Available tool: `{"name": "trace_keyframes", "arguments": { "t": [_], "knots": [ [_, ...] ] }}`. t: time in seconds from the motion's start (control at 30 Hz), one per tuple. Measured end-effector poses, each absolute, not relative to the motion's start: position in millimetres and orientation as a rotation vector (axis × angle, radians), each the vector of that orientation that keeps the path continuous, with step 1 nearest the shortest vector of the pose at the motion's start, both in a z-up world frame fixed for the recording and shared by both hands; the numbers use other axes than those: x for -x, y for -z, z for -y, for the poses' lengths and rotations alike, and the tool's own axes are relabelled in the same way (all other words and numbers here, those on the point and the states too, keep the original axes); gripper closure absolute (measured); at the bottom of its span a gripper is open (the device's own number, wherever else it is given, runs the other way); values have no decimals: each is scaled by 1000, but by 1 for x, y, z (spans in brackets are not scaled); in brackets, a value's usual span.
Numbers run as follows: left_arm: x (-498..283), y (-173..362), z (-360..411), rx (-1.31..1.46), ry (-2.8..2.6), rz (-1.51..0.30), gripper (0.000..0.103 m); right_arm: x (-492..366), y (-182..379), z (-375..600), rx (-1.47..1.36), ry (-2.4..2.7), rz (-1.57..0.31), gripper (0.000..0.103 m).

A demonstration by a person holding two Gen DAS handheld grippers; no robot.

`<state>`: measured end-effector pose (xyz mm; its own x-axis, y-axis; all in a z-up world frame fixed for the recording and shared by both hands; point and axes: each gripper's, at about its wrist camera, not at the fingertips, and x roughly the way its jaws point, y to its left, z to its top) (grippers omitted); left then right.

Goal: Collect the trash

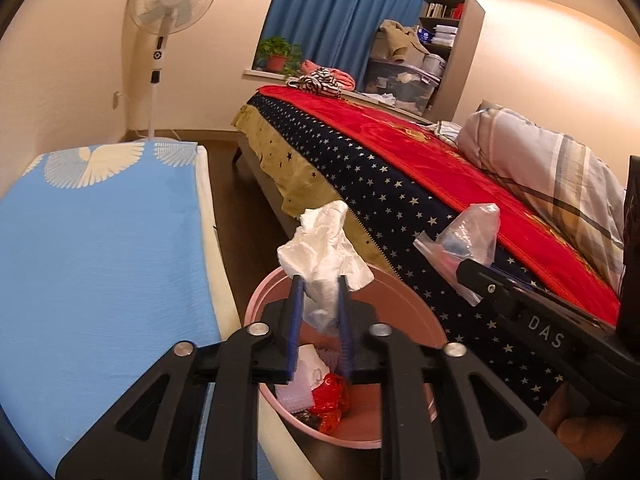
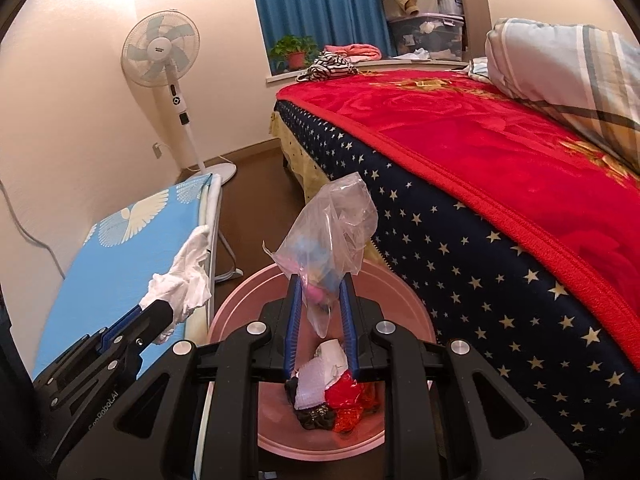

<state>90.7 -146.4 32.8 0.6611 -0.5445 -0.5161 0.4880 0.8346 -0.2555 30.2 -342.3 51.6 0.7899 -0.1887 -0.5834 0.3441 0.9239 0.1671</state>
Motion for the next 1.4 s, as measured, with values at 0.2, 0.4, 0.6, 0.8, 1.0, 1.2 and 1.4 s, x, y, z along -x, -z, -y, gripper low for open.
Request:
{"name": "trace_keyframes", "arguments": {
  "t": [0.2,0.4,0.6,0.8,1.0,1.2,1.4],
  "knots": [
    [-86,-38,135,89,556,-602,61,-20,-58,347,-300,322,-578,44],
    [-77,-51,112,77,503,-581,52,-11,-65,333,-285,279,-568,38],
    [-63,-61,82,66,418,-546,39,0,-70,308,-242,224,-554,22],
    [-49,-64,49,62,312,-547,30,7,-71,282,-209,161,-545,15],
    [-32,-68,20,57,207,-542,18,11,-69,259,-182,114,-550,5],
    [-17,-72,-2,55,108,-536,8,16,-63,242,-181,67,-561,5],
    [-9,-66,-9,42,55,-534,8,18,-62,223,-127,66,-546,5]
  ]
}}
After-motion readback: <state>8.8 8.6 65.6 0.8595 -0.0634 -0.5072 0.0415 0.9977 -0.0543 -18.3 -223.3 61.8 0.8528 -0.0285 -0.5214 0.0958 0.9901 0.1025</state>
